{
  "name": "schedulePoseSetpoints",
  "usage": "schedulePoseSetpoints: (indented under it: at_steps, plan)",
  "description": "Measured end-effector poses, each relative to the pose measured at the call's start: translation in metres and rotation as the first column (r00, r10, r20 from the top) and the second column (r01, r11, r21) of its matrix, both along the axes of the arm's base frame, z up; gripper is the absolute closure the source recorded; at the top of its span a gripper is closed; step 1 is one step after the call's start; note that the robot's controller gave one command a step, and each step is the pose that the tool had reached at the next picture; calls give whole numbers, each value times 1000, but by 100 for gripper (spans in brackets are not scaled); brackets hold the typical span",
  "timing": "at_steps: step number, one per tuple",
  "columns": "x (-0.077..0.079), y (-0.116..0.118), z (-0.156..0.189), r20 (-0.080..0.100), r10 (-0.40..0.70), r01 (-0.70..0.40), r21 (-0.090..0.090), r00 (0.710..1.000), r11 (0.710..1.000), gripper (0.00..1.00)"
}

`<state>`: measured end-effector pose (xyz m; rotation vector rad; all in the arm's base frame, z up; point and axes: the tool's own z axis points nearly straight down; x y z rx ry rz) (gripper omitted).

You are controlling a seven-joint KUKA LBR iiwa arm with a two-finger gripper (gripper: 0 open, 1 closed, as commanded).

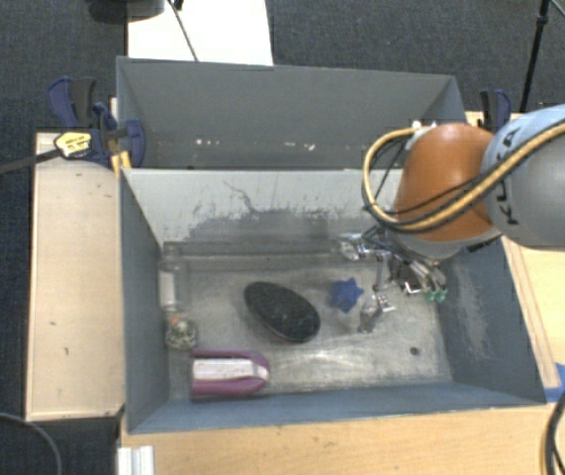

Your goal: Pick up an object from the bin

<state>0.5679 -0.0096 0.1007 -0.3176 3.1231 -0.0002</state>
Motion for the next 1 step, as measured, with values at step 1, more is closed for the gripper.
schedulePoseSetpoints:
  at_steps: [1]
  plan:
    - [5, -3, -30, -3, -48, 48, 1, 999, 999, 0]
